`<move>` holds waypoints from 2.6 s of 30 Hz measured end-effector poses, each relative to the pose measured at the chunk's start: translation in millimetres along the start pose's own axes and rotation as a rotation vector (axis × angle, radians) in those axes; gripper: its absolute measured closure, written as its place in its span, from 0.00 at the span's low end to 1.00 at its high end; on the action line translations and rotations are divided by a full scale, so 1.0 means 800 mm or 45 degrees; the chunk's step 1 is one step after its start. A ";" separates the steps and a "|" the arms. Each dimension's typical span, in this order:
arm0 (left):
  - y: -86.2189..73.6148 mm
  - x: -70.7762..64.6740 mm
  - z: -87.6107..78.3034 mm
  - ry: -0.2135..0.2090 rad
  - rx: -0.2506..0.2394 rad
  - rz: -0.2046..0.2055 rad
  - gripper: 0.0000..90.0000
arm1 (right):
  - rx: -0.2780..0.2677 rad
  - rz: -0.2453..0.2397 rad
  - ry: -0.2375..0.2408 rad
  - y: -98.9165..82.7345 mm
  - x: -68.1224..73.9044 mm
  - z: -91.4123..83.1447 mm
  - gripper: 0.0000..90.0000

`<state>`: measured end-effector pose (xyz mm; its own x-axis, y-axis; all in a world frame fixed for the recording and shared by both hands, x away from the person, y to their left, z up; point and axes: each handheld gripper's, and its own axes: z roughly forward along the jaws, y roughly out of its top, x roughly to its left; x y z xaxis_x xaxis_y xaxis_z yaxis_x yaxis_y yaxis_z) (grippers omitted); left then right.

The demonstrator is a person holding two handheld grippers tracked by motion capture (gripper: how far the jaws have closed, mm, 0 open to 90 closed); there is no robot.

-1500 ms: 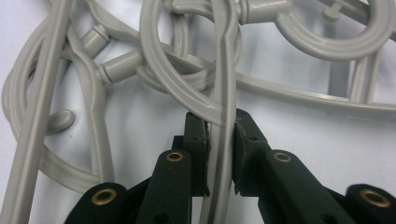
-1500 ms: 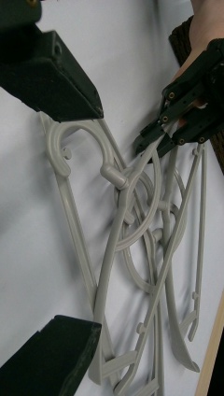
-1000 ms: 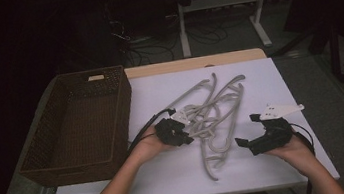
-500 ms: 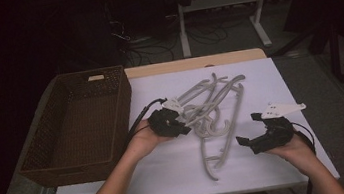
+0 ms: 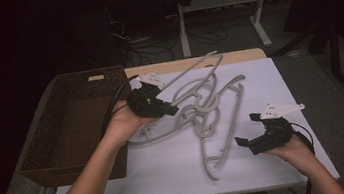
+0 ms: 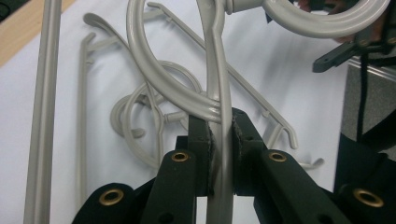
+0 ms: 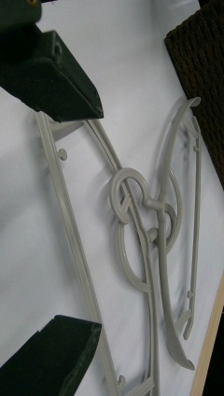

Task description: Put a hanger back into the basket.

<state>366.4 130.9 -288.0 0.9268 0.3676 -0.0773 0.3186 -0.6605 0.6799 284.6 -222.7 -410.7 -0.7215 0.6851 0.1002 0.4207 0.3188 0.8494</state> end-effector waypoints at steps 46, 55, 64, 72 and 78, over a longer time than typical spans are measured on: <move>-0.235 0.136 -0.155 0.263 0.067 -0.423 0.90 | 0.013 0.002 -0.005 0.002 0.000 0.005 0.00; -0.255 0.143 -0.155 0.218 -0.009 -0.427 0.90 | 0.017 -0.003 -0.005 0.002 0.000 0.006 0.00; -0.256 0.140 -0.160 0.259 -0.036 -0.420 0.90 | 0.026 -0.002 -0.004 0.001 0.000 0.008 0.00; -0.272 0.155 -0.138 0.246 0.055 -0.492 0.90 | 0.026 -0.006 -0.002 0.002 0.001 0.009 0.00; -0.280 0.158 -0.133 0.333 0.073 -0.523 0.57 | 0.024 -0.001 -0.005 0.001 -0.001 0.008 0.00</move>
<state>391.3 395.2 -372.7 0.6434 0.7526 -0.1401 0.6649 -0.4586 0.5896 288.8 -218.9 -413.0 -0.7198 0.6873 0.0978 0.4306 0.3316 0.8394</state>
